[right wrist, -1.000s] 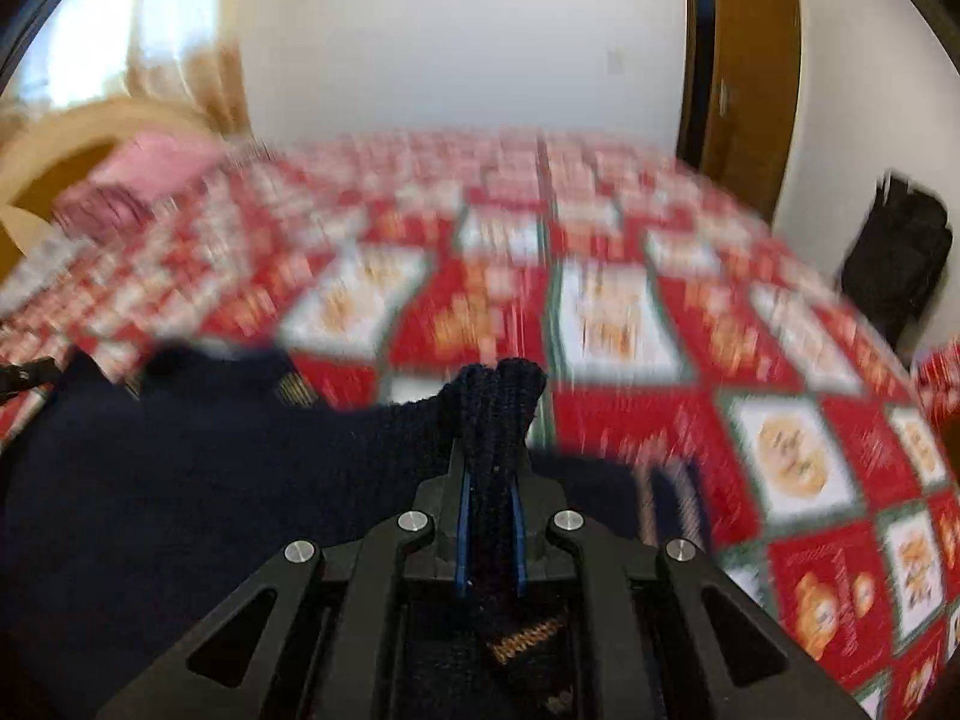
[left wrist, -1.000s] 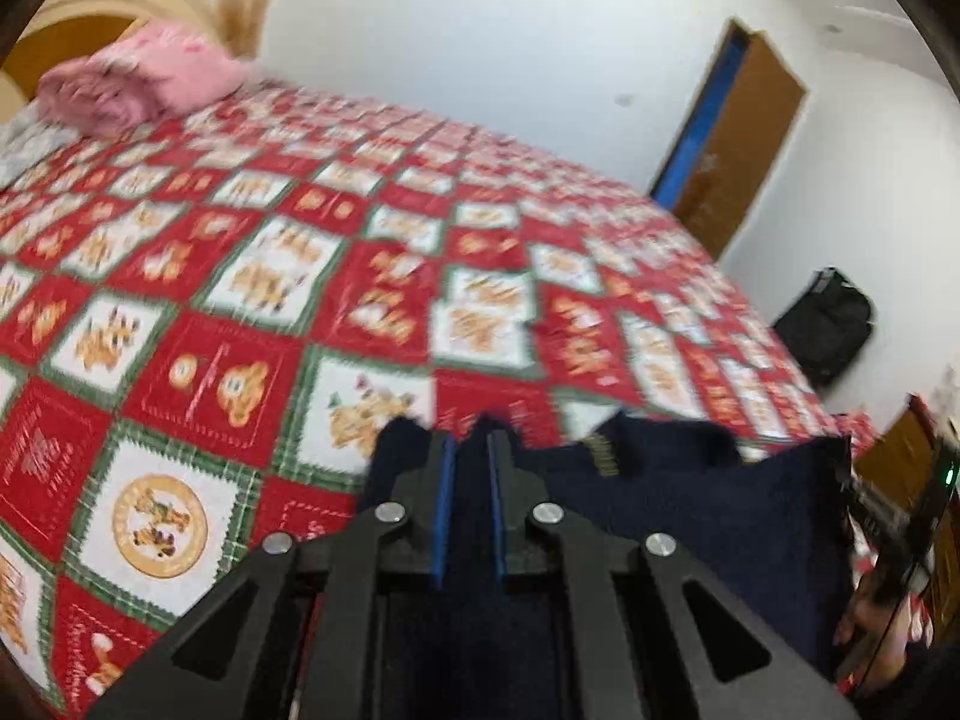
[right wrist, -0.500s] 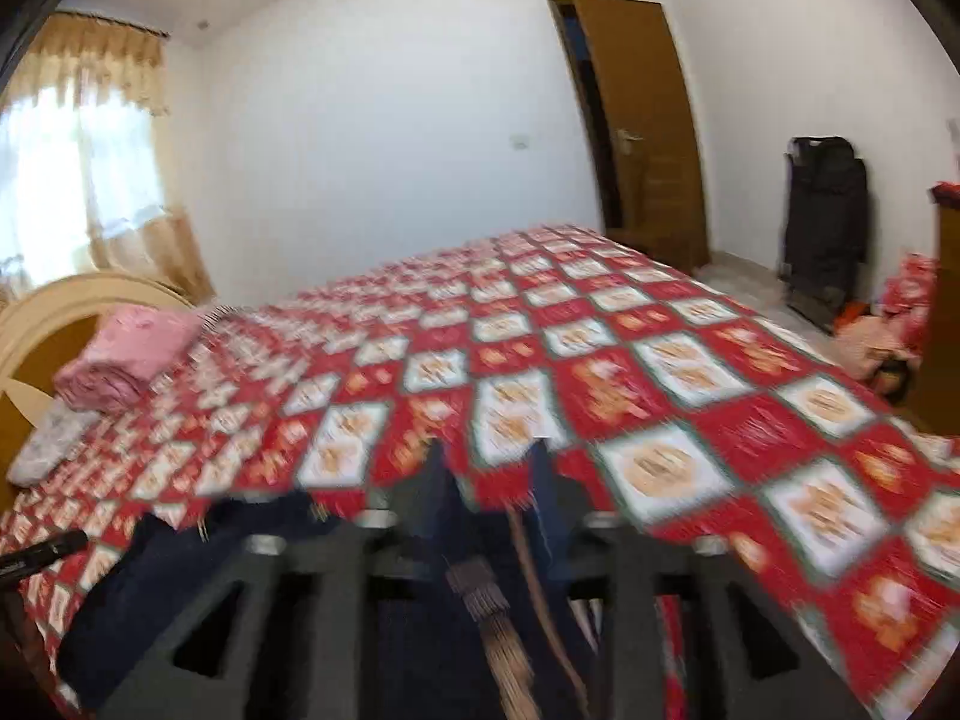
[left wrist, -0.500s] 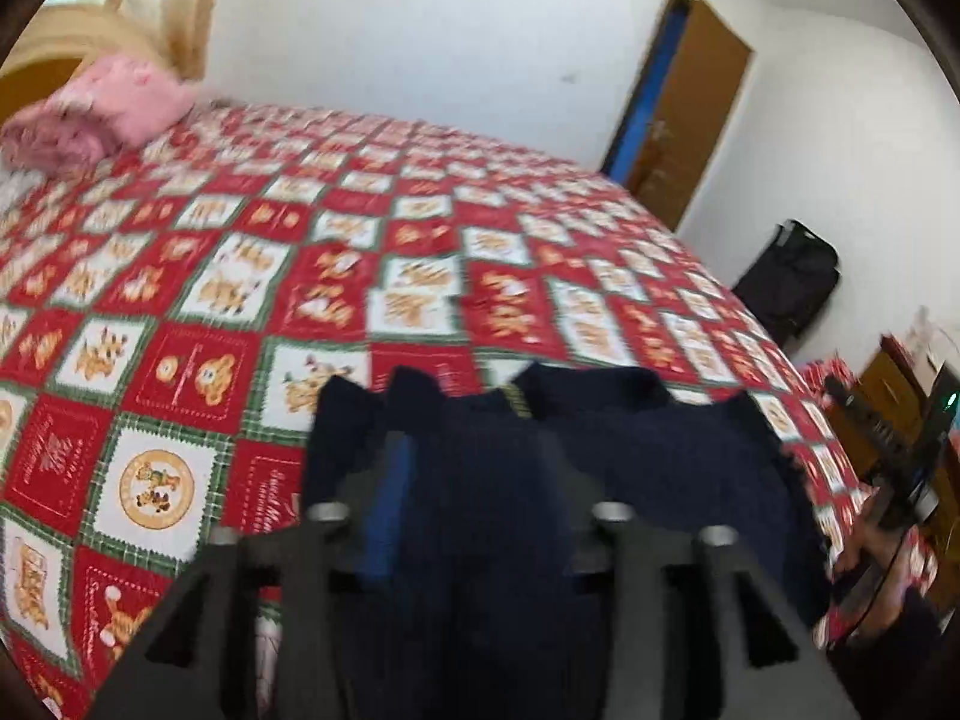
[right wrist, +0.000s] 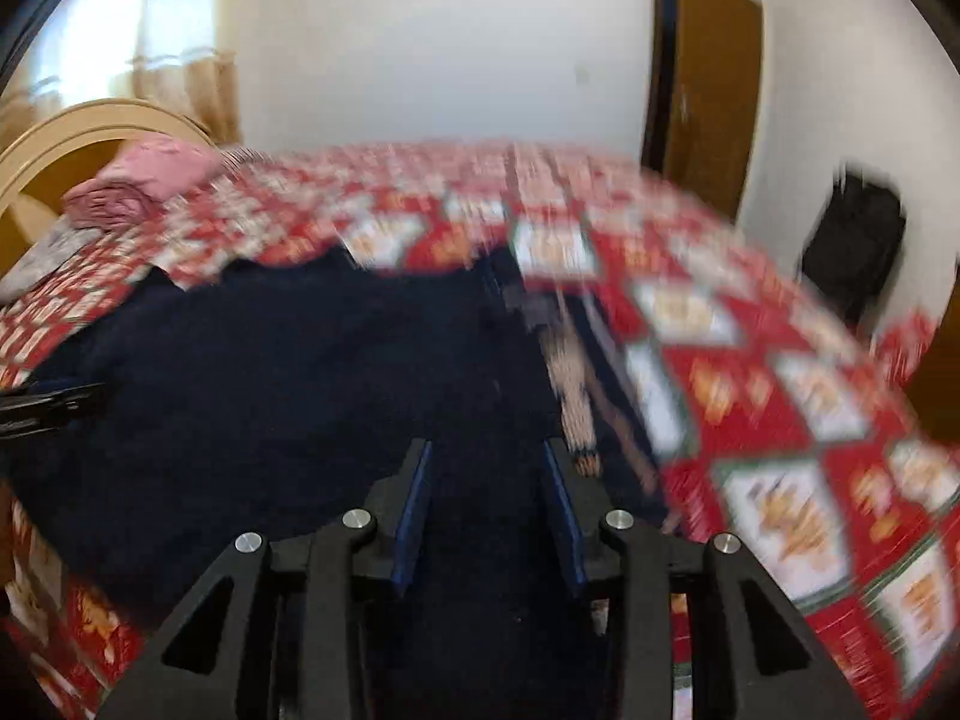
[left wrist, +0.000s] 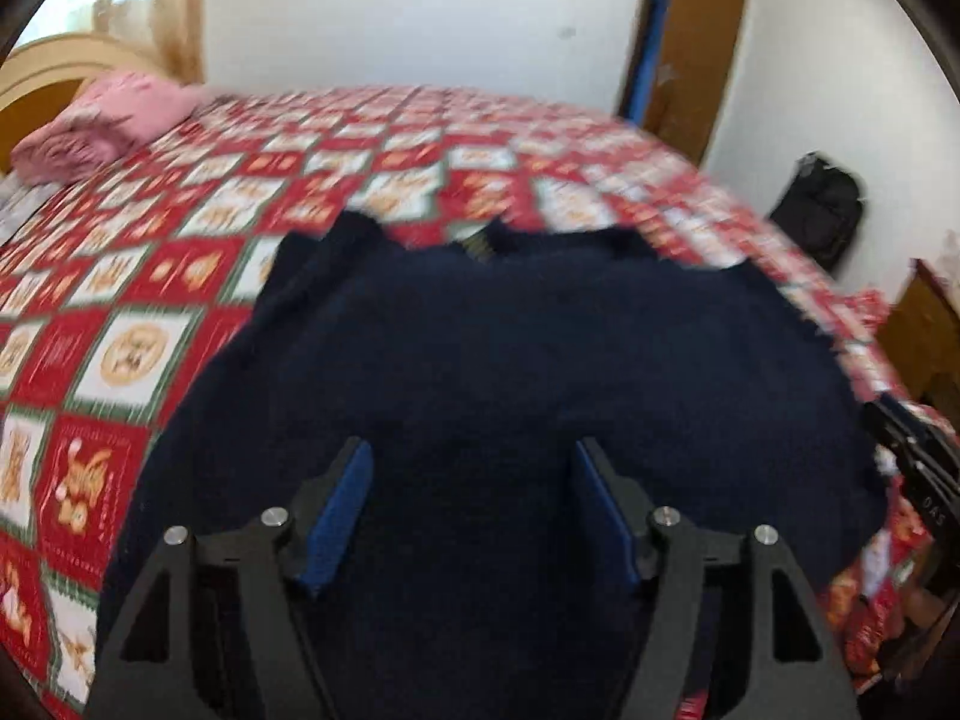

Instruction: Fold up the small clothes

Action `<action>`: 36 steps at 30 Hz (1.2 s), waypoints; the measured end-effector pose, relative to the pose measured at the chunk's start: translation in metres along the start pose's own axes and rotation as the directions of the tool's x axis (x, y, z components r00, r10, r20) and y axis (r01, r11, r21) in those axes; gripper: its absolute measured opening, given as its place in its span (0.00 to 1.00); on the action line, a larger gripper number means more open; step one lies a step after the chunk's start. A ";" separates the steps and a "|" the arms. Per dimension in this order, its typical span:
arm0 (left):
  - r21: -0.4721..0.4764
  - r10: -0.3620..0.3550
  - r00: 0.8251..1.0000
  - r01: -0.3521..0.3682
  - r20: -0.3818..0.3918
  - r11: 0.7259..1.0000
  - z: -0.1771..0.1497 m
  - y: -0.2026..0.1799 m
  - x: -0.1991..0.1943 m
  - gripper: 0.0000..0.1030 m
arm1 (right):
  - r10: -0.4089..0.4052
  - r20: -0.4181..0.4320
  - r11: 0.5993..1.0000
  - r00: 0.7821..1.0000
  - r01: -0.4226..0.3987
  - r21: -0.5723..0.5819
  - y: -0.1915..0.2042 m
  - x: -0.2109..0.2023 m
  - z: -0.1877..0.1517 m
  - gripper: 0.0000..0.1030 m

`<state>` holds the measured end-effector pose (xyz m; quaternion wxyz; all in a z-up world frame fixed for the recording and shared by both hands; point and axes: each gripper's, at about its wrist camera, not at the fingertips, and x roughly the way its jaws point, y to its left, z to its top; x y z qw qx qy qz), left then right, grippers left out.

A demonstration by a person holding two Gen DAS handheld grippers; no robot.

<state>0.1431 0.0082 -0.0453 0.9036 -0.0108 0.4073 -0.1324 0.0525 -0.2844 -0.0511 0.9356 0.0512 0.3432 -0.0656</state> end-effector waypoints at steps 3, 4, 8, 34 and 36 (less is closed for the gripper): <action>-0.016 0.027 1.000 -0.027 0.000 1.000 0.001 0.003 0.004 0.77 | -0.008 -0.014 1.000 1.000 0.008 0.016 -0.001 -0.003 0.003 0.38; -0.009 0.035 0.999 -0.035 -0.002 0.999 0.000 0.002 0.005 0.78 | -0.015 -0.014 0.999 1.000 0.016 0.029 0.000 -0.008 0.004 0.38; 0.016 0.071 0.997 -0.071 0.000 0.997 -0.004 -0.003 0.002 0.78 | -0.011 0.100 0.999 0.995 0.016 -0.047 0.029 -0.052 -0.002 0.38; 0.009 0.232 0.971 -0.231 -0.063 0.973 -0.045 -0.001 -0.028 1.00 | 0.157 -0.049 0.981 0.986 -0.150 0.124 0.064 -0.078 -0.038 0.50; 0.001 0.212 0.976 -0.212 -0.055 0.977 -0.049 -0.003 -0.035 1.00 | 0.163 -0.051 0.978 0.985 -0.154 0.141 0.068 -0.086 -0.039 0.55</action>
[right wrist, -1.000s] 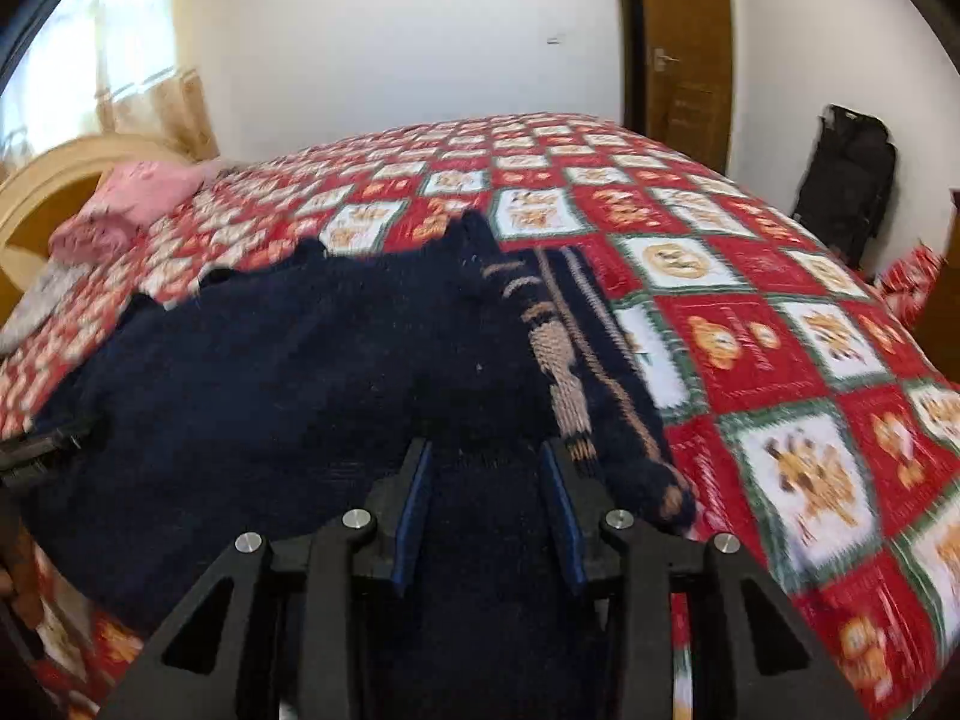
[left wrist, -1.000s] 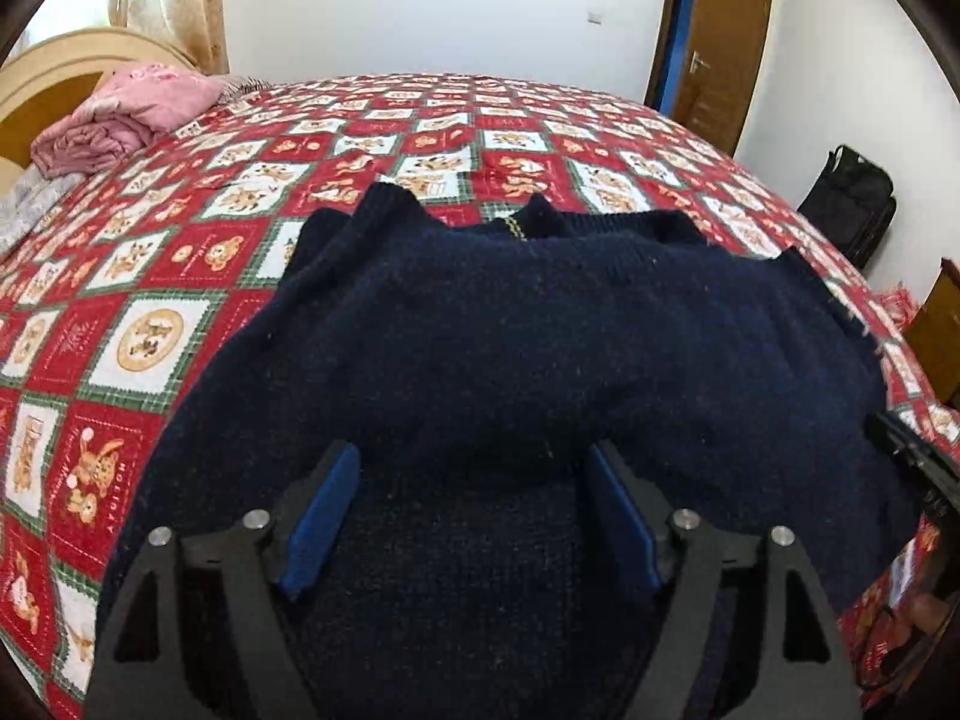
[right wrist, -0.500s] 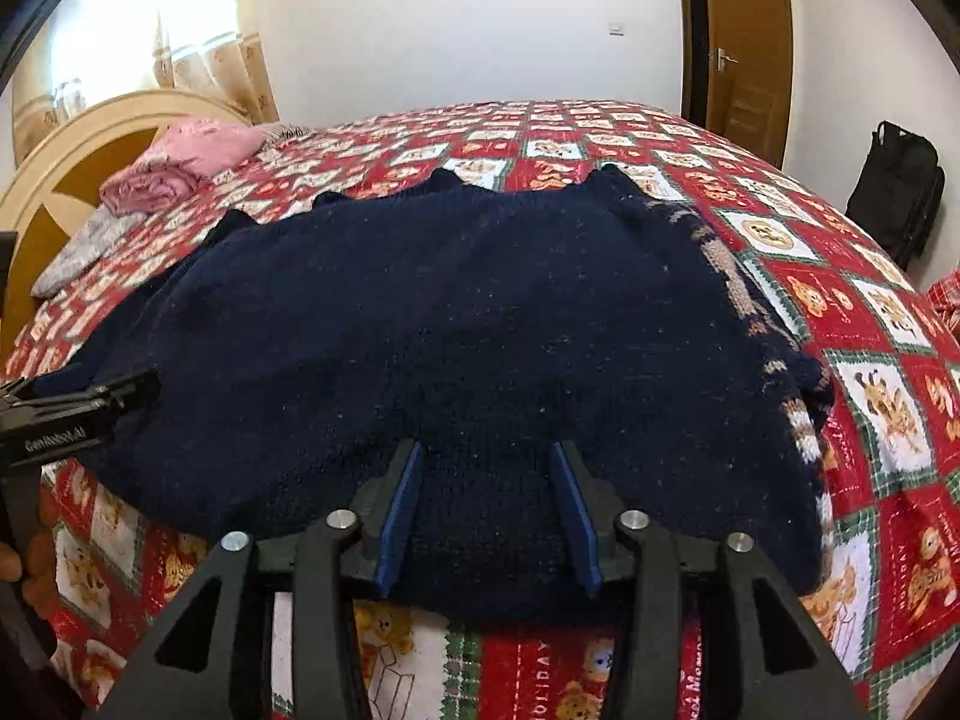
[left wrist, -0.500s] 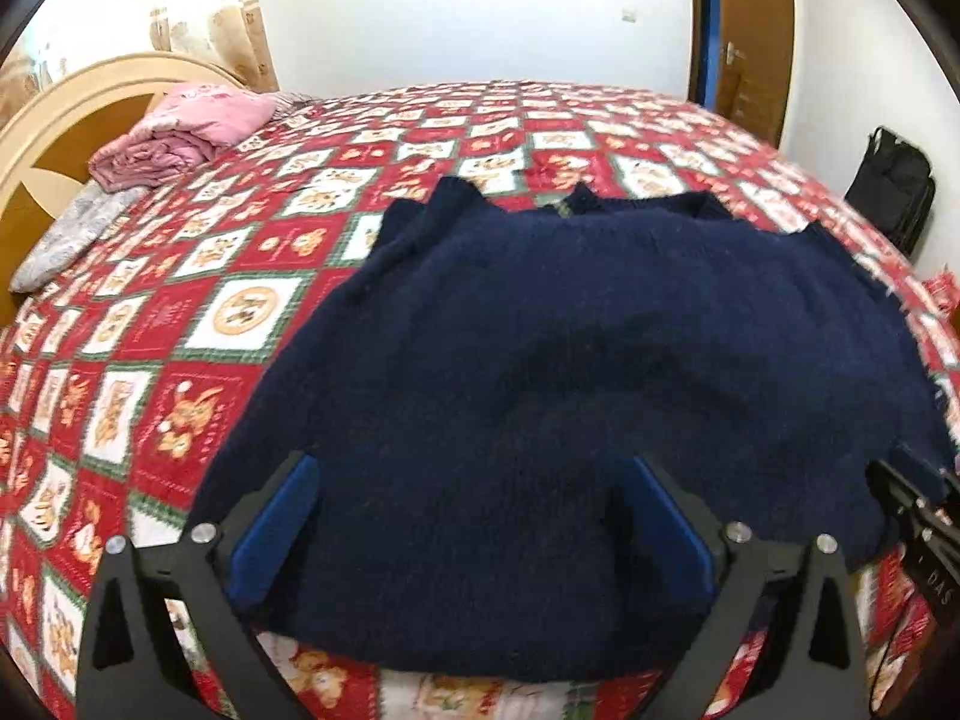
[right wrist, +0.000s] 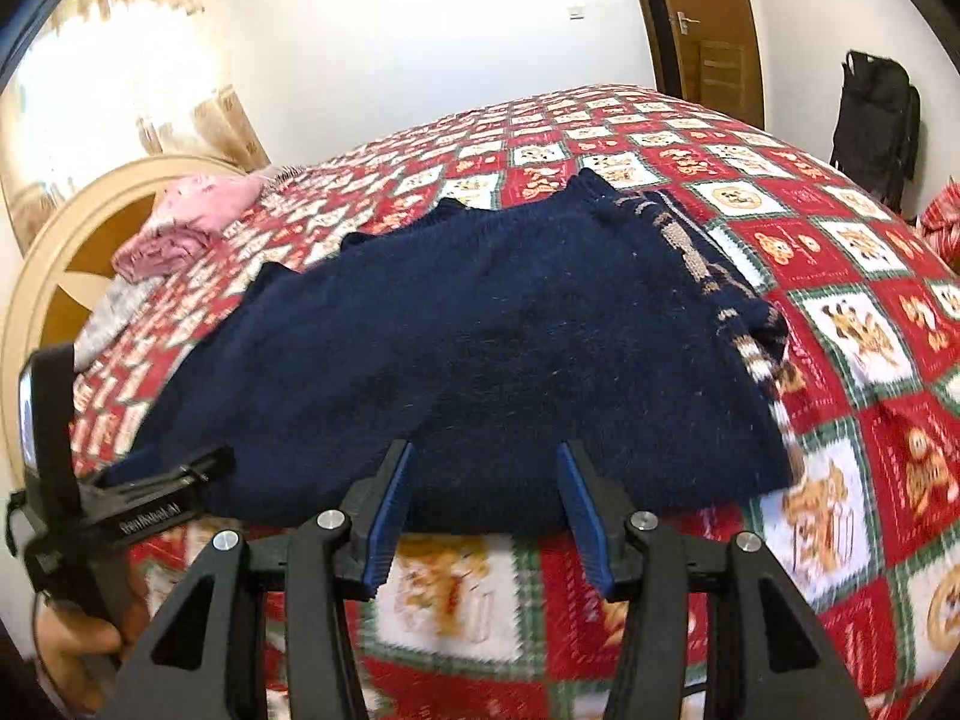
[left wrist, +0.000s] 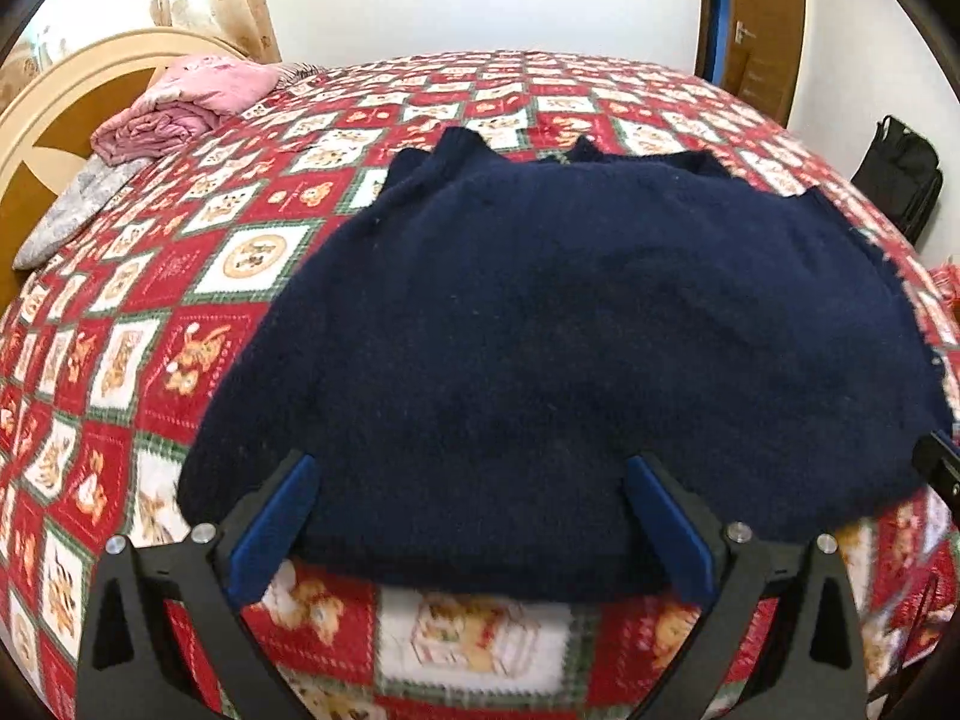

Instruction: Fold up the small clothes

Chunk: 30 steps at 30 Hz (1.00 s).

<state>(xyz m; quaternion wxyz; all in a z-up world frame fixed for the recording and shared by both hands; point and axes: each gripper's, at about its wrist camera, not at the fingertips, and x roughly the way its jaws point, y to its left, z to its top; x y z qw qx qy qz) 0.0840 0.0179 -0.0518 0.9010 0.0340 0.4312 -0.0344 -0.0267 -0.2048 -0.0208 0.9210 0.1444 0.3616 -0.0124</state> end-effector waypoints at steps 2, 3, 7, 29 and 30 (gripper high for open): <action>0.003 -0.016 1.000 0.016 0.017 1.000 -0.003 -0.002 -0.010 1.00 | -0.034 -0.010 0.999 0.999 0.034 0.014 0.003 -0.004 0.000 0.61; 0.004 -0.025 0.999 0.025 0.030 1.000 -0.004 -0.003 -0.016 1.00 | -0.055 -0.009 0.998 0.998 0.055 0.018 0.005 -0.008 -0.001 0.61; 0.005 -0.037 0.997 0.037 0.072 0.999 -0.006 -0.008 -0.037 1.00 | -0.086 0.003 0.996 0.996 0.086 0.009 0.010 -0.019 -0.005 0.62; 0.049 0.018 0.982 -0.028 0.188 0.998 -0.026 -0.014 -0.096 1.00 | -0.221 0.433 0.926 0.874 0.328 -0.189 0.050 -0.133 -0.007 0.69; 0.050 0.034 0.977 -0.045 0.209 0.998 -0.025 -0.013 -0.099 1.00 | -0.206 0.442 0.930 0.873 0.316 -0.190 0.050 -0.135 -0.003 0.69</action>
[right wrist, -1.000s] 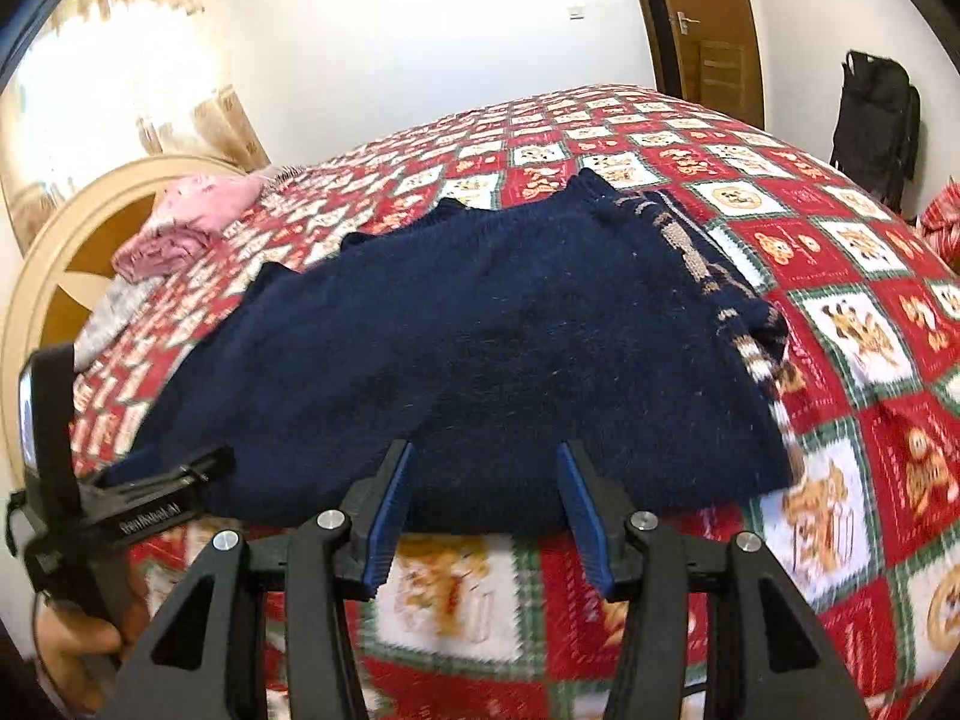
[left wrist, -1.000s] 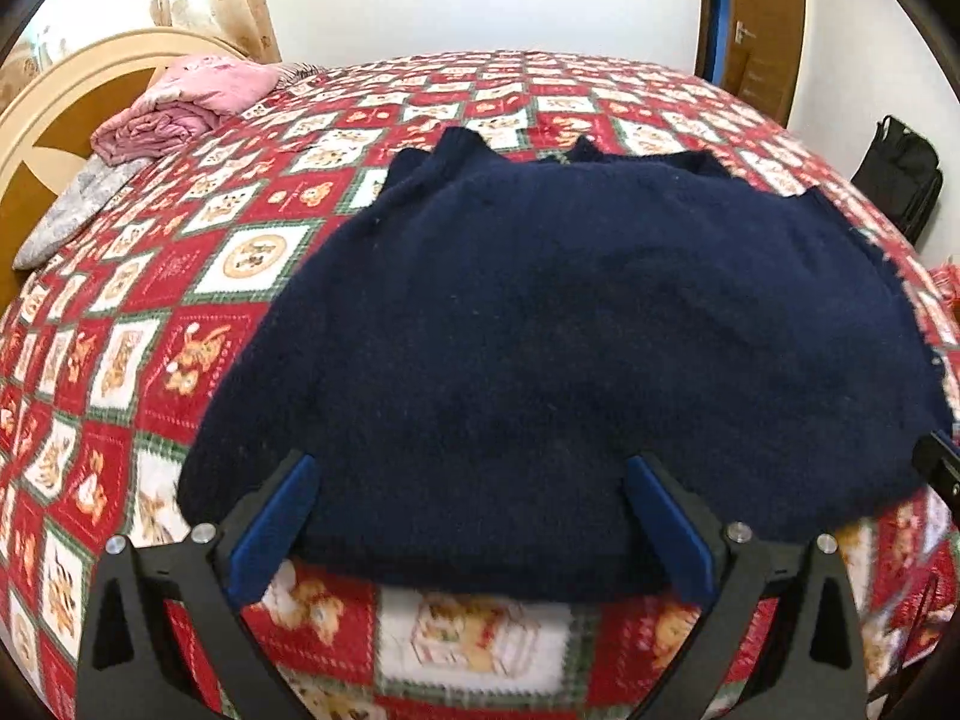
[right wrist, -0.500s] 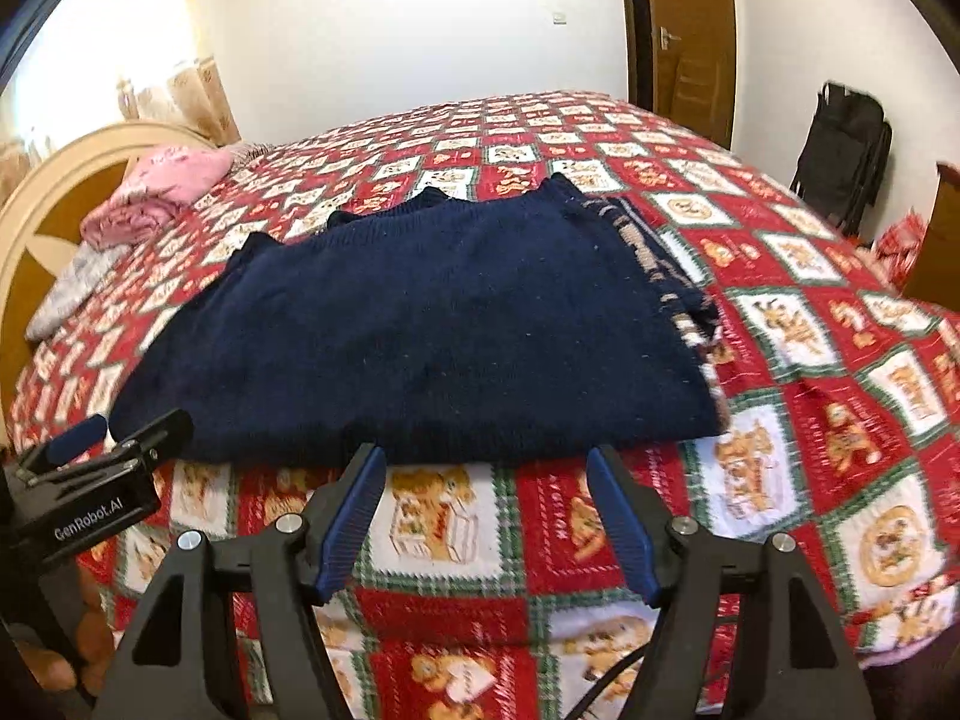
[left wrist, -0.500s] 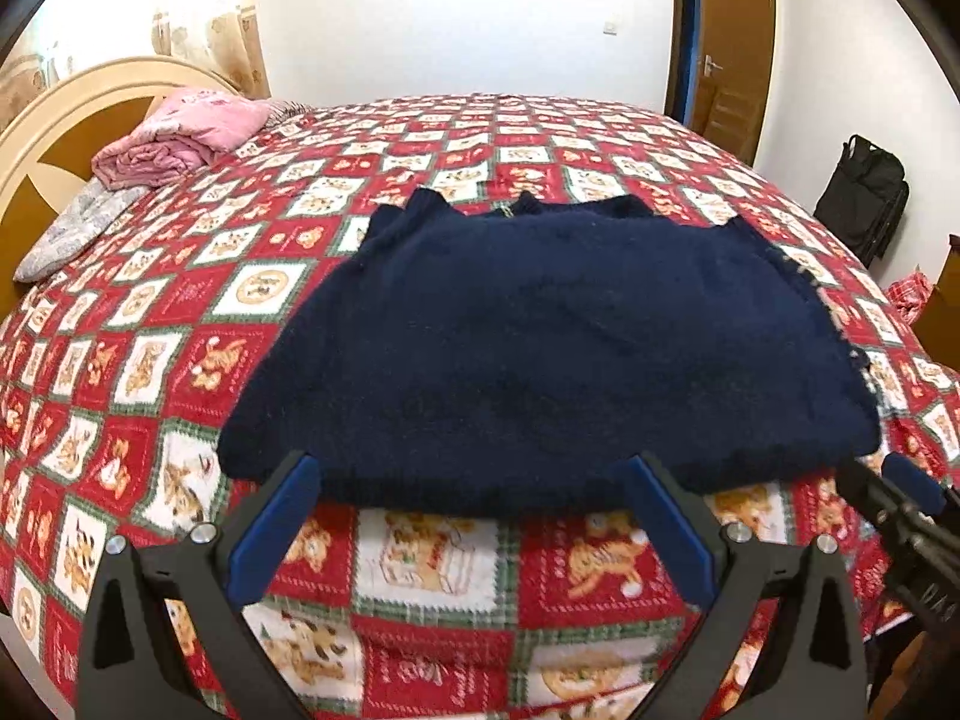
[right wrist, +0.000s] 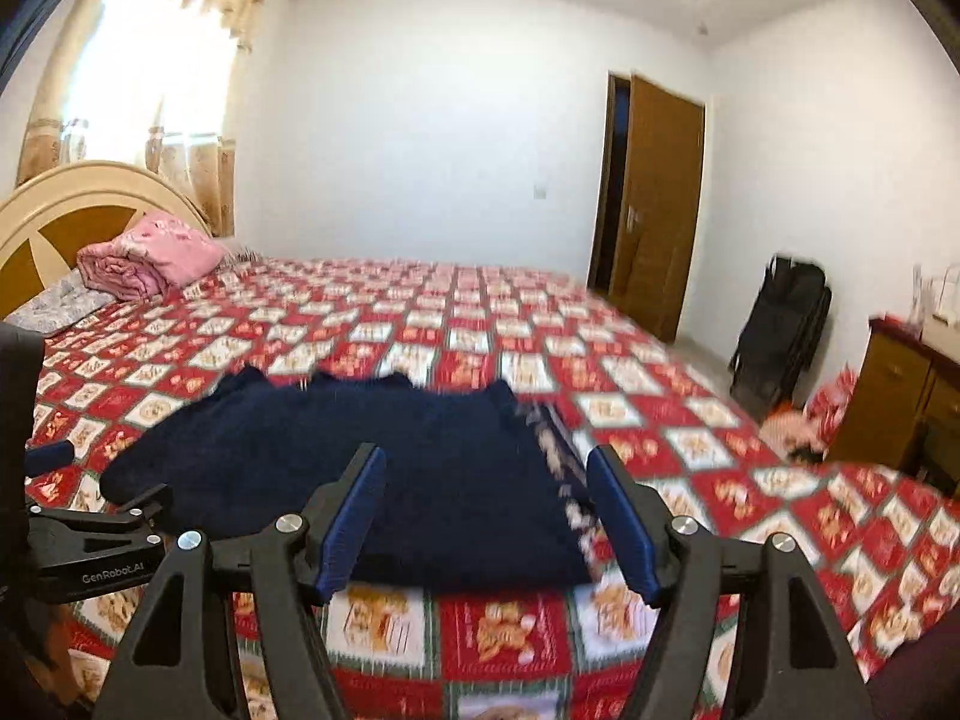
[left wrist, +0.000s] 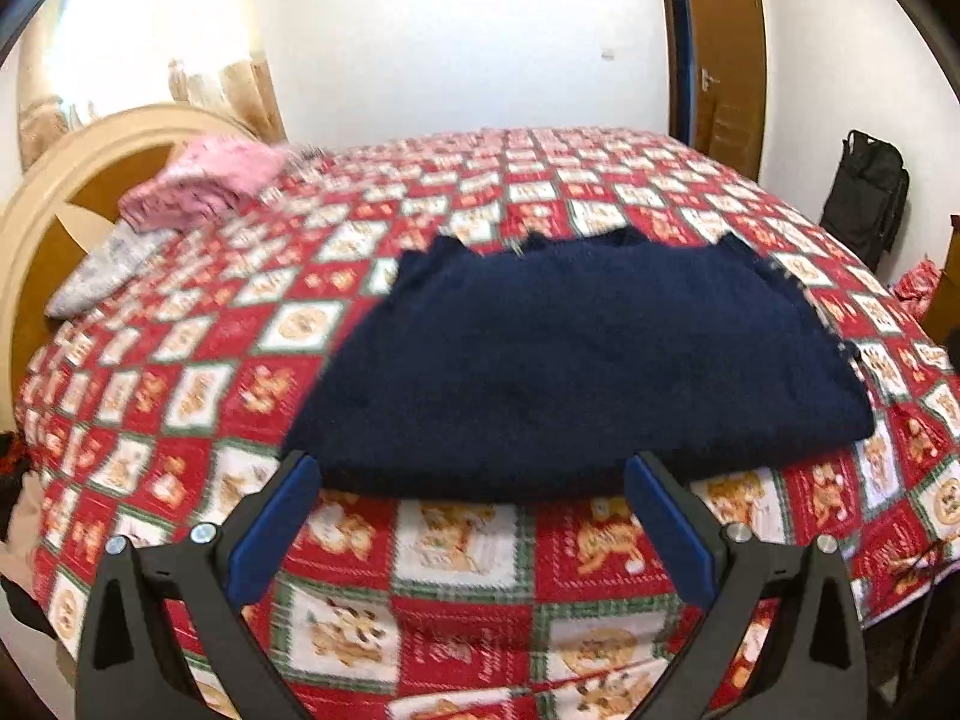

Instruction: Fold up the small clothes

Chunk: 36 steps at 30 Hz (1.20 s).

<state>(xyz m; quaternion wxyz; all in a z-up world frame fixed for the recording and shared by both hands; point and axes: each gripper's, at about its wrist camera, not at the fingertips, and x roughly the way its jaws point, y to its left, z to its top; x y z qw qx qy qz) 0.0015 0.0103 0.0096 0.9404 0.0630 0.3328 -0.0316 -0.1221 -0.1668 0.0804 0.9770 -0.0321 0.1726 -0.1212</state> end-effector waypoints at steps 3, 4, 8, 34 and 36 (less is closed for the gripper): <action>-0.003 0.028 0.997 -0.027 0.073 1.000 0.007 0.003 -0.011 1.00 | 0.004 0.036 0.999 0.999 -0.005 0.032 -0.006 0.002 0.013 0.69; -0.008 0.038 0.994 -0.038 0.101 0.999 0.010 0.005 -0.014 1.00 | -0.001 0.062 0.999 0.998 -0.002 0.045 -0.009 0.002 0.015 0.69; -0.005 0.071 0.984 -0.072 0.162 0.997 0.022 0.009 -0.020 1.00 | 0.008 0.116 0.998 0.993 -0.015 0.059 -0.018 0.003 0.011 0.69; -0.057 -0.047 0.991 0.040 -0.128 0.998 0.005 0.005 0.052 1.00 | 0.153 -0.254 0.926 0.955 -0.048 0.374 -0.073 0.100 -0.050 0.69; -0.073 -0.046 0.993 0.038 -0.113 0.997 0.007 0.015 0.053 1.00 | 0.166 -0.261 0.917 0.951 -0.052 0.396 -0.073 0.105 -0.050 0.69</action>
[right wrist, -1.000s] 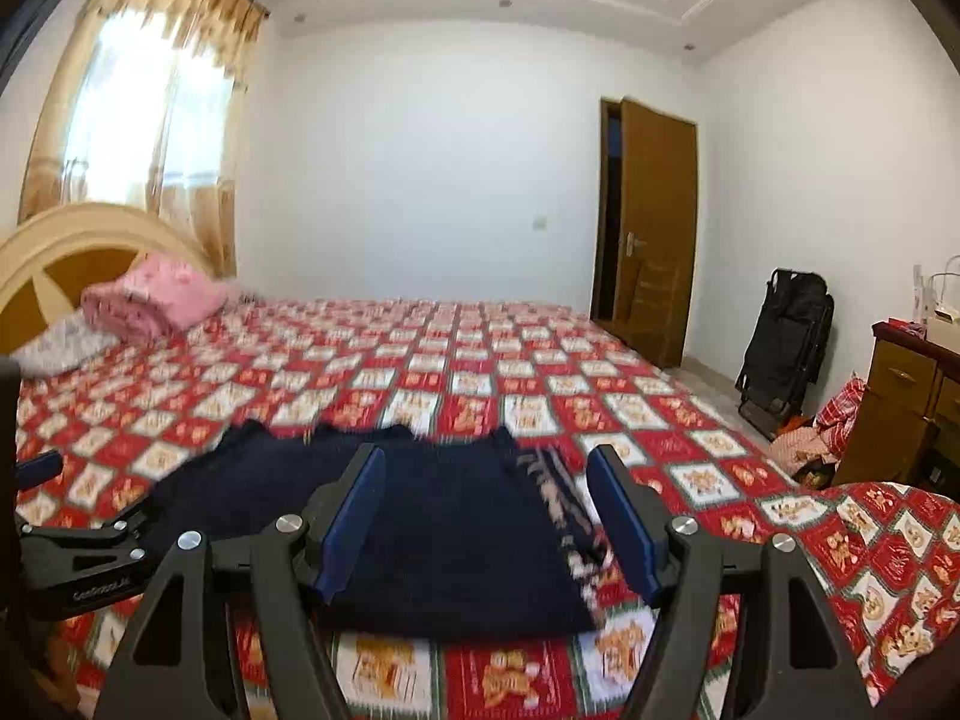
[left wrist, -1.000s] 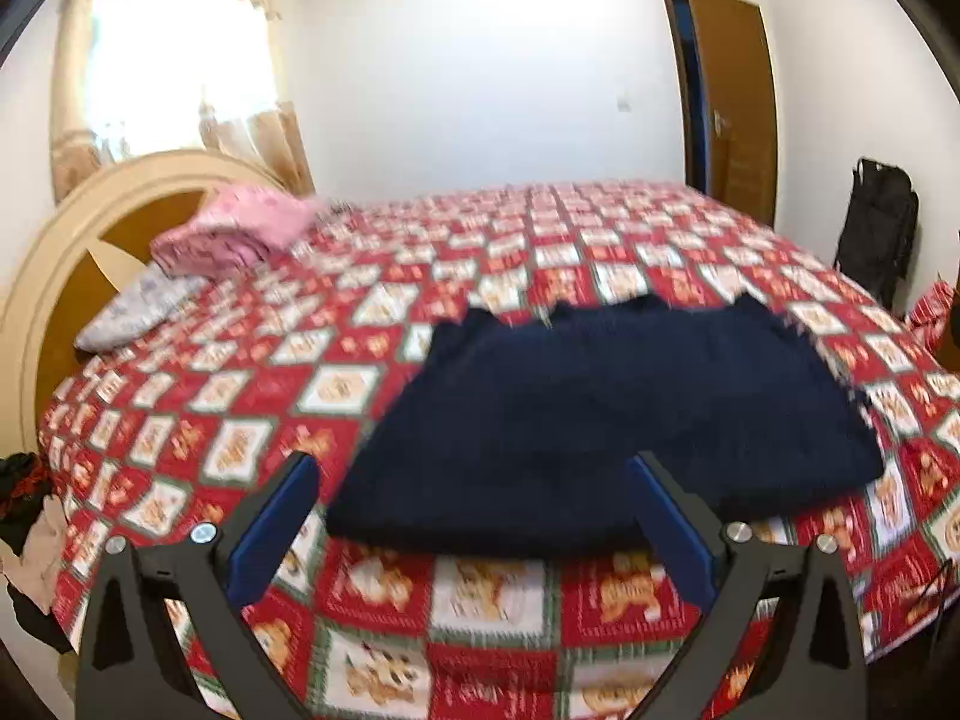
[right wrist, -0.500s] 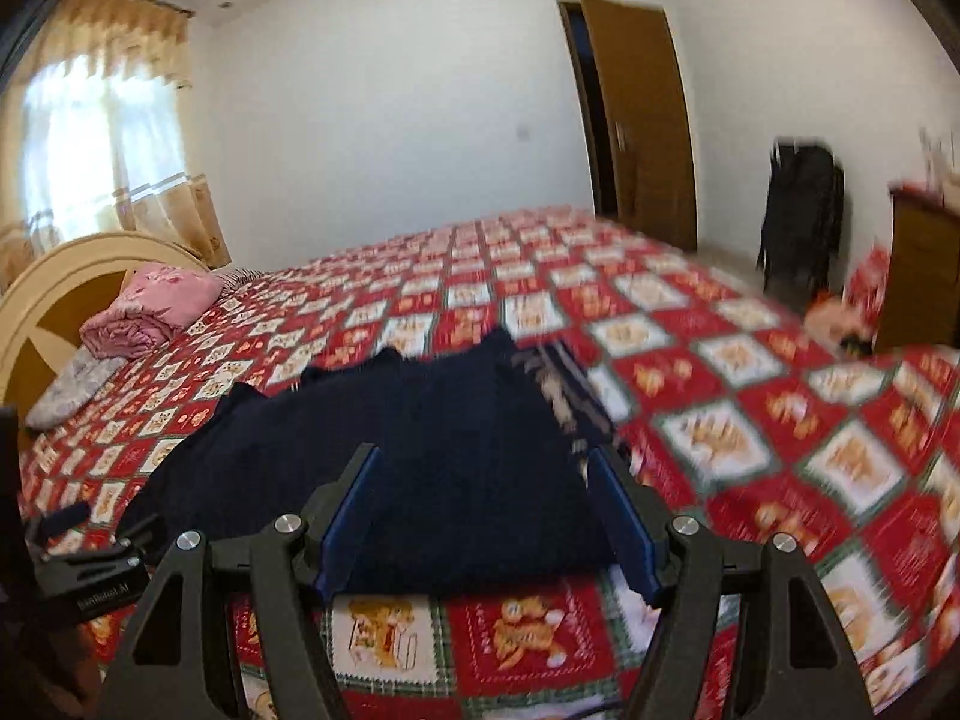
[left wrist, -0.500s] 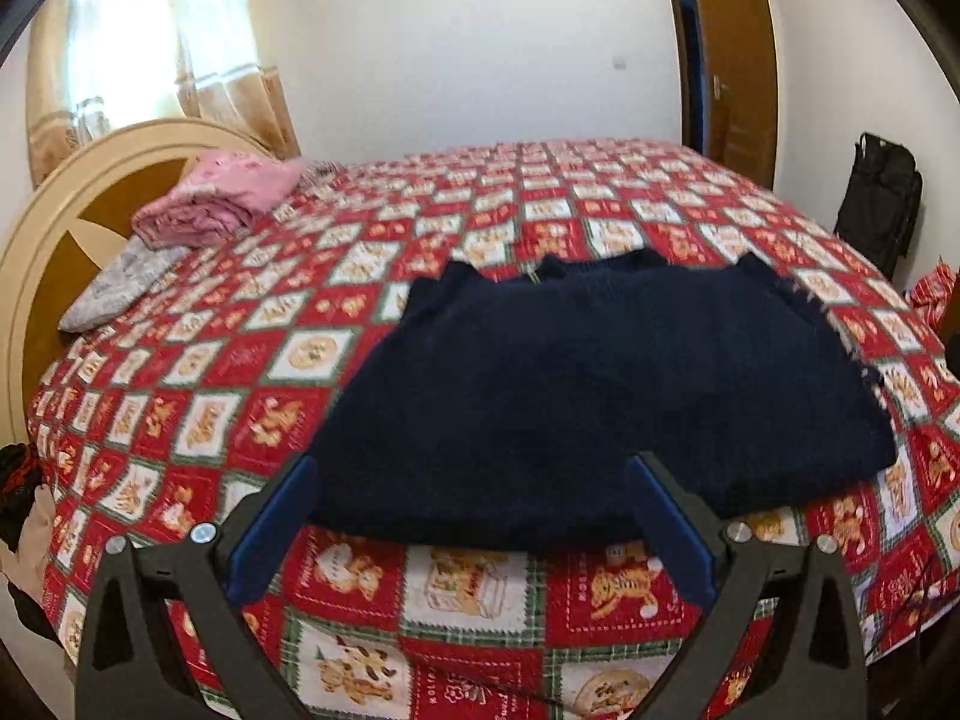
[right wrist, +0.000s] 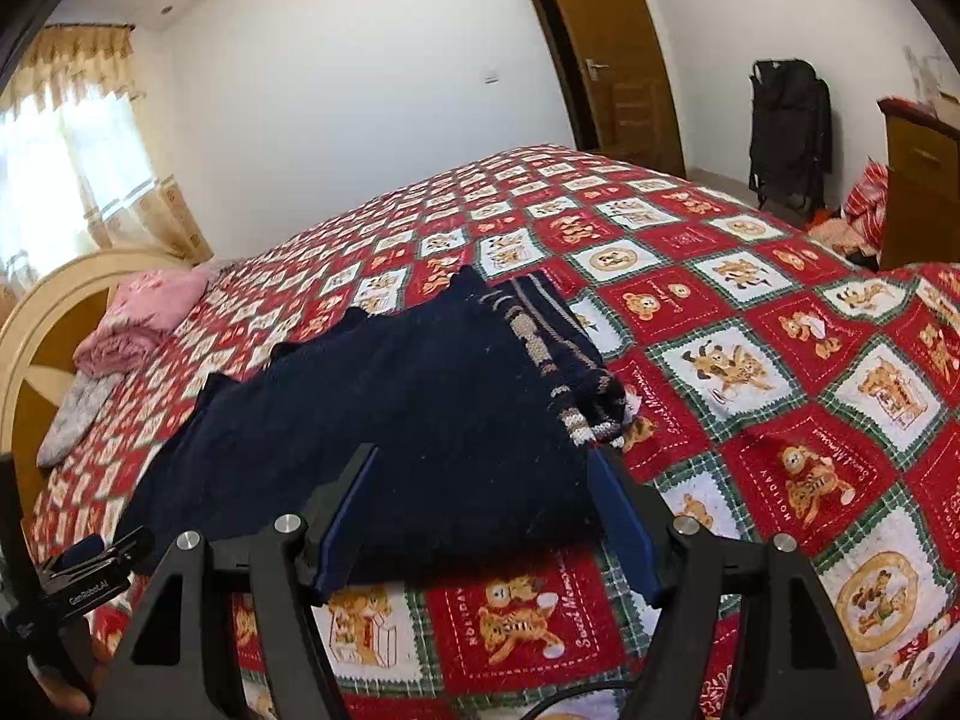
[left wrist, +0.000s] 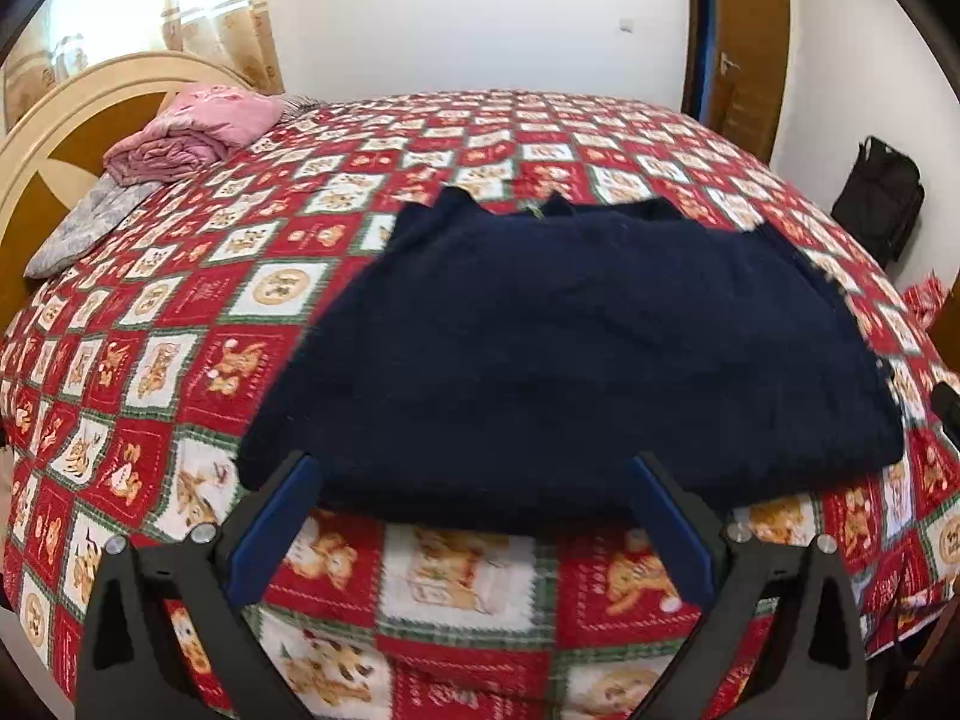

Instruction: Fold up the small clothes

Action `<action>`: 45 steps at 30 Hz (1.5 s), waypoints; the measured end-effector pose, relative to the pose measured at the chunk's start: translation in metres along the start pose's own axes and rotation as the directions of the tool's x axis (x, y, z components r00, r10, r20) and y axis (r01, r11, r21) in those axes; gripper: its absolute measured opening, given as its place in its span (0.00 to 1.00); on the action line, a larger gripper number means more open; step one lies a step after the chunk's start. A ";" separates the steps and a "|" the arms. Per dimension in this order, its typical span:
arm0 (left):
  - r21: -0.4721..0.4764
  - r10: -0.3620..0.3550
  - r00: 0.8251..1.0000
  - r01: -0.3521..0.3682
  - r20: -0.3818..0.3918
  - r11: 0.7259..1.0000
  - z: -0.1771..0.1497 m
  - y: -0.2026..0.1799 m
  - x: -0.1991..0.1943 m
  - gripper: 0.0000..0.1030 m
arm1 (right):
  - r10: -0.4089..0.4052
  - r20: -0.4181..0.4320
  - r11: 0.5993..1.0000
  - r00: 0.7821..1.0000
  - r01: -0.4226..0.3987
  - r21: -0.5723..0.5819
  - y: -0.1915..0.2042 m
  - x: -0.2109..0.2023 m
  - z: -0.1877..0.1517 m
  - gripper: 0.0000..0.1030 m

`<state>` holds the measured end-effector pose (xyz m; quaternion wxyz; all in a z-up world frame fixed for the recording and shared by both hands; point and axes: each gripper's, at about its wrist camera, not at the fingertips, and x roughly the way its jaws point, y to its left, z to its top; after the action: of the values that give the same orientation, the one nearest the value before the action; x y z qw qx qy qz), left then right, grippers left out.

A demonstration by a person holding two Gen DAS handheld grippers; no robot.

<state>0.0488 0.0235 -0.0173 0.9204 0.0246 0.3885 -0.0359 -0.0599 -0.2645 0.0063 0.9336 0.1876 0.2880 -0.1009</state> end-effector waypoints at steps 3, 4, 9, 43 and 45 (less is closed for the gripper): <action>-0.022 0.047 0.998 -0.047 0.031 0.999 0.011 0.019 0.005 1.00 | 0.012 -0.012 0.999 1.000 -0.012 -0.033 0.014 0.009 -0.003 0.69; -0.033 0.069 0.997 -0.068 0.036 0.997 0.016 0.027 0.010 1.00 | 0.017 -0.020 0.998 1.000 -0.018 -0.063 0.022 0.013 -0.004 0.69; -0.125 0.097 0.995 -0.099 -0.021 0.987 0.026 0.060 0.044 1.00 | 0.088 -0.068 0.972 0.994 -0.100 -0.211 0.070 0.037 0.002 0.69; -0.235 -0.282 0.948 0.310 0.148 0.921 0.045 0.010 0.016 0.23 | 0.485 -0.346 0.861 0.803 -0.509 0.025 0.107 0.133 0.089 0.66; -0.168 -0.292 0.940 0.320 0.175 0.932 0.046 -0.010 0.006 0.23 | 0.527 -0.386 0.833 0.757 -0.550 0.060 0.107 0.135 0.097 0.66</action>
<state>0.0853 0.0096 0.0102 0.9275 -0.1290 0.3204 -0.1429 0.1305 -0.2182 0.0337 0.8521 0.2517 0.4031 0.2191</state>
